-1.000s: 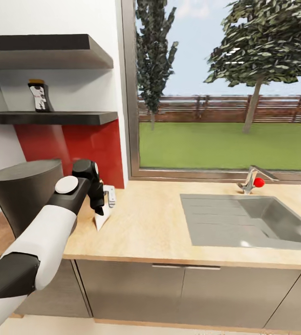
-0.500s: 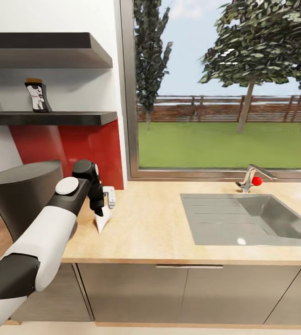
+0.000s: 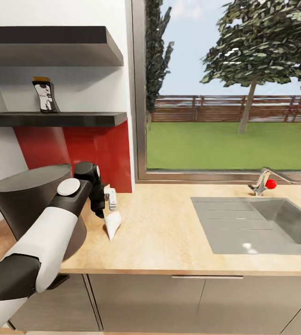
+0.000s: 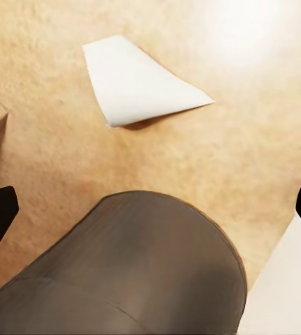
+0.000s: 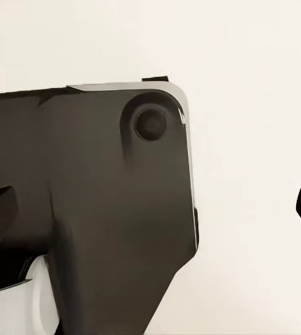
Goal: Set up a coffee station on the kitchen countertop: keep the coffee maker on the countertop, move the bottle of coffee from the kitchen shelf to the counter next to the coffee maker, place a paper coffee filter on top of the coffee maker, put the saucer next to the coffee maker with the coffee cup on the saucer, and place the electric kettle next to the coffee maker.
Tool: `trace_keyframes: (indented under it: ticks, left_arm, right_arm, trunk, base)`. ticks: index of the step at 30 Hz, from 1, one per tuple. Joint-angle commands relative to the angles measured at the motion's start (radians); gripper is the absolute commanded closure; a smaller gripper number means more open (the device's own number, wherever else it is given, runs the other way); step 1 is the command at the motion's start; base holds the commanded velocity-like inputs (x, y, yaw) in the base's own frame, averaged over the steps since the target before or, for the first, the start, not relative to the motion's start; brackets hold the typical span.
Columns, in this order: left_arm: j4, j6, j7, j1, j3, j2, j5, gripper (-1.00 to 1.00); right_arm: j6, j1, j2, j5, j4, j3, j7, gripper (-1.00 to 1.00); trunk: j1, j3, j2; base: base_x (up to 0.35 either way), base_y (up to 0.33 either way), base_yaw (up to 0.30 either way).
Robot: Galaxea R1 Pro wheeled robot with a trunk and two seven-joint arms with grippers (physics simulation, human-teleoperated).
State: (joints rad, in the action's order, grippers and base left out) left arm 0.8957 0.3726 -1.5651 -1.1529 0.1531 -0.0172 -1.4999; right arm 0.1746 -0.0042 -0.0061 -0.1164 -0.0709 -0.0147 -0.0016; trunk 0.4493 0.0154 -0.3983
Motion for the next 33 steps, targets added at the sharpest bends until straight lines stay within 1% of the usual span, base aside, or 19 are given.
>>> trace_keyframes:
  ticks: [1, 11, 19, 29, 33]
  left_arm:
    - [0.0, 0.01, -0.006, -0.001, 0.001, 0.0, -0.005, -1.0]
    - [0.0, 0.011, -0.006, -0.001, -0.003, -0.004, -0.005, -1.0]
    - [-0.001, 0.011, -0.006, 0.0, -0.004, -0.003, -0.005, -1.0]
    - [-0.001, 0.011, -0.006, 0.002, -0.005, -0.003, -0.003, -1.0]
    - [-0.003, 0.012, -0.006, 0.002, -0.006, -0.004, -0.001, -1.0]
  right_arm:
    - [0.004, 0.0, 0.0, -0.009, 0.0, -0.002, 0.0, -1.0]
    - [0.005, 0.0, 0.0, -0.009, 0.0, -0.002, 0.0, -1.0]
    - [0.005, 0.0, 0.0, -0.009, 0.0, -0.002, 0.0, -1.0]
    - [0.005, 0.0, 0.0, -0.009, 0.0, -0.003, 0.0, -1.0]
    - [0.005, 0.0, 0.0, -0.009, 0.0, -0.003, 0.0, -1.0]
  trunk:
    - [0.001, 0.002, -0.002]
    - [0.001, 0.002, -0.002]
    - [0.001, 0.002, -0.002]
    - [0.001, 0.002, -0.002]
    - [0.001, 0.002, -0.002]
  base:
    - [0.065, 0.034, 0.0]
    - [0.036, 0.007, 0.0]
    - [0.255, 0.0, 0.0]
    - [0.065, 0.0, 0.0]
    - [0.244, 0.0, 0.0]
